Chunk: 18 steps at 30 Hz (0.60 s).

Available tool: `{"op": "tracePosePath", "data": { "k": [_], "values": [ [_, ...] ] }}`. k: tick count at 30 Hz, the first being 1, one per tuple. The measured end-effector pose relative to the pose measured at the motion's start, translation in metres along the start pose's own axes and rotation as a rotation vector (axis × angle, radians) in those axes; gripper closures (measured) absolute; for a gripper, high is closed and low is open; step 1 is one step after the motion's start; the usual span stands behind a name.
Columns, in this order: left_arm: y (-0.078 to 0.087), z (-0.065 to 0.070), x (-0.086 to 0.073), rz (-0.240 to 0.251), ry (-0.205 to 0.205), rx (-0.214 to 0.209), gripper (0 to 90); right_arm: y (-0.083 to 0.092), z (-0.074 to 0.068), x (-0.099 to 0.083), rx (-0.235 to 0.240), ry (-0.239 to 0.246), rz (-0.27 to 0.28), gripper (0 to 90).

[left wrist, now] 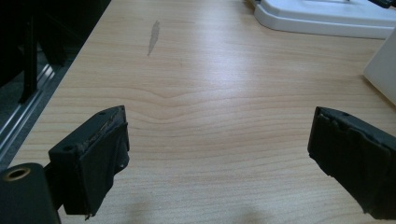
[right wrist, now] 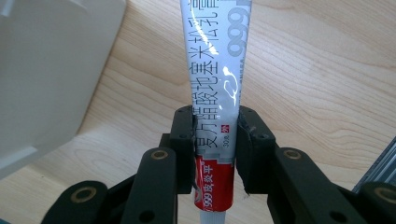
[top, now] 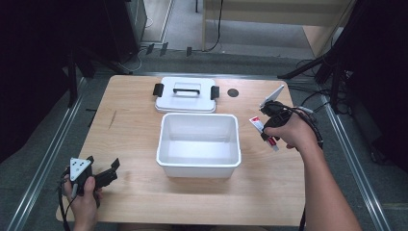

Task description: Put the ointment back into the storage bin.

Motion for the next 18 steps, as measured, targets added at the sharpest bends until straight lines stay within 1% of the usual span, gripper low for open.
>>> {"op": "tracePosePath", "data": {
  "k": [5,8,10,18],
  "values": [
    [0.000,0.000,0.000,-0.001,0.000,0.000,5.7,0.008,-0.004,0.005,-0.002,-0.007,0.010,72.0],
    [0.000,0.000,0.000,0.001,0.002,0.001,5.7,0.014,-0.009,0.010,0.005,0.001,0.022,72.0],
    [0.000,0.000,0.000,0.001,0.002,0.000,5.7,0.016,-0.010,0.011,0.004,0.001,0.019,72.0],
    [0.000,0.000,0.000,0.000,0.001,0.000,5.7,0.029,-0.023,0.020,0.004,0.042,0.023,72.0]
  ]
}}
Point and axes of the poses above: each handheld gripper's, and its own axes: y roughly backward along the jaws, x roughly out of its top, z roughly to its right, the point moved 6 cm from there along -y, roughly forward along the jaws, and after that the axes turned 4 degrees about y, right-handed, at the moved point
